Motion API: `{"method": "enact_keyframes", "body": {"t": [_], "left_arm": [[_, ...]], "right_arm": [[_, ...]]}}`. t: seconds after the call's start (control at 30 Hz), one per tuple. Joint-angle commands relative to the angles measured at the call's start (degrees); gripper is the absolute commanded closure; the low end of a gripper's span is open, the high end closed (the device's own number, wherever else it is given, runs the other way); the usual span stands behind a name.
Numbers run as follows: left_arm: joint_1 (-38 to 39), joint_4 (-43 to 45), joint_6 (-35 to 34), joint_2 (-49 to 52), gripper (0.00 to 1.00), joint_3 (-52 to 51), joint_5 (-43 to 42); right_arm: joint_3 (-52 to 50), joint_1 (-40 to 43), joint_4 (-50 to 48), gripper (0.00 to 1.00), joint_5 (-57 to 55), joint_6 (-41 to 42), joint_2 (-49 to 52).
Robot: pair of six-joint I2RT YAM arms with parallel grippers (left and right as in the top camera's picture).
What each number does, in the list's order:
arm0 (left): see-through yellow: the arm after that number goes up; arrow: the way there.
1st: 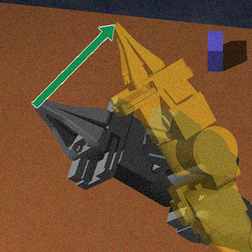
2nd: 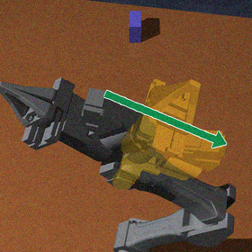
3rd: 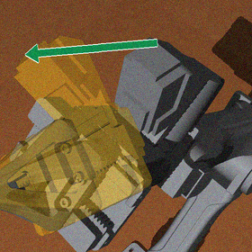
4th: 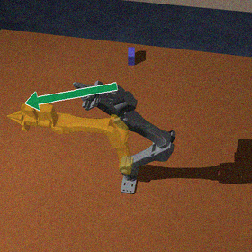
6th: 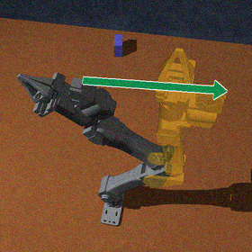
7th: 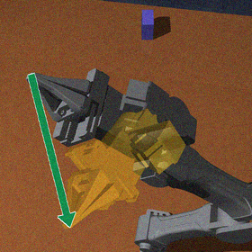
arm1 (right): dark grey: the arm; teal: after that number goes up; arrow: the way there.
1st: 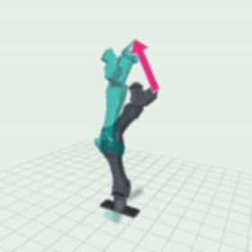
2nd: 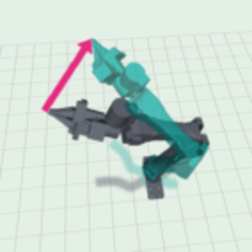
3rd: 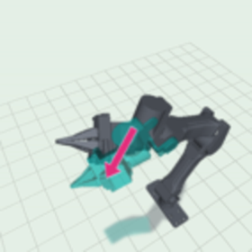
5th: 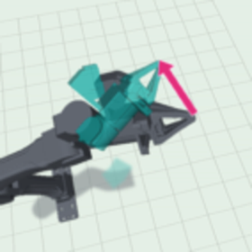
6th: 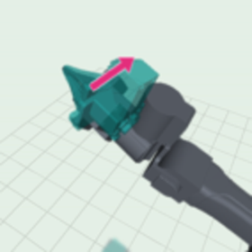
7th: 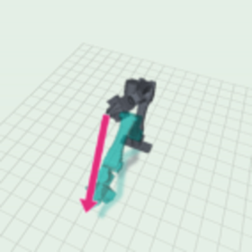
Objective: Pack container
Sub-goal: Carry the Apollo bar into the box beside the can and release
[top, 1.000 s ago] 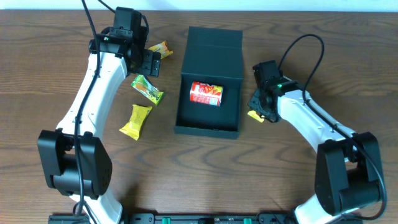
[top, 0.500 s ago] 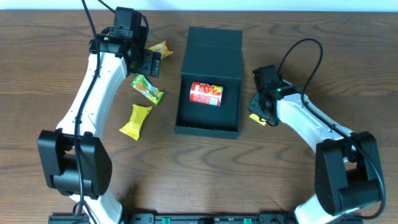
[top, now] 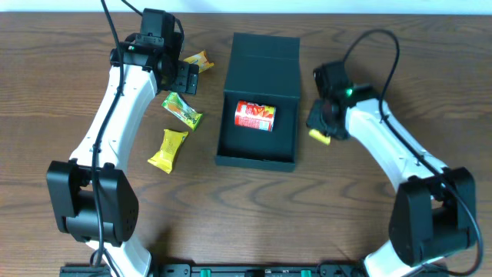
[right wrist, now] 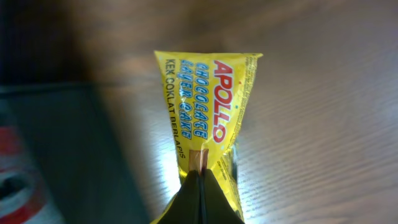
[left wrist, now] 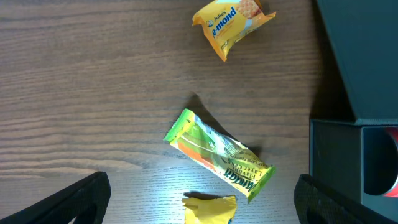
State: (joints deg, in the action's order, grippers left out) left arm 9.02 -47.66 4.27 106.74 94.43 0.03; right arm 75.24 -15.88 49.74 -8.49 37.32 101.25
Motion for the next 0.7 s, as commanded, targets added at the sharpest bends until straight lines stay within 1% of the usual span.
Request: {"method": "enact_keyframes", "body": {"t": [0.0,0.17,0.23,0.3,0.4,0.5,0.67], "left_arm": [[-0.09,-0.04,-0.59,0.02,0.05,1.31,0.39],[-0.09,-0.07,-0.61,0.02,0.05,1.31,0.39],[-0.09,-0.07,-0.61,0.02,0.05,1.31,0.39],[-0.09,-0.04,-0.61,0.02,0.05,1.31,0.39],[-0.09,-0.04,-0.61,0.02,0.05,1.31,0.39],[-0.09,-0.04,-0.61,0.02,0.05,1.31,0.39],[-0.09,-0.09,-0.61,0.02,0.05,1.31,0.37]], "right_arm": [[7.8,-2.12,4.37,0.99,-0.04,-8.22,-0.22],[16.13,-5.84,13.33,0.99,3.17,-11.43,-0.22],[17.35,-7.48,14.4,0.99,6.38,-11.5,-0.22],[17.4,-9.49,14.29,0.99,9.22,-11.52,-0.22],[17.2,-12.31,14.4,0.99,9.31,-11.58,-0.2],[17.07,-14.32,14.6,0.99,8.81,-11.67,-0.2],[14.53,-15.13,14.36,0.99,5.46,-11.65,0.02]]}}
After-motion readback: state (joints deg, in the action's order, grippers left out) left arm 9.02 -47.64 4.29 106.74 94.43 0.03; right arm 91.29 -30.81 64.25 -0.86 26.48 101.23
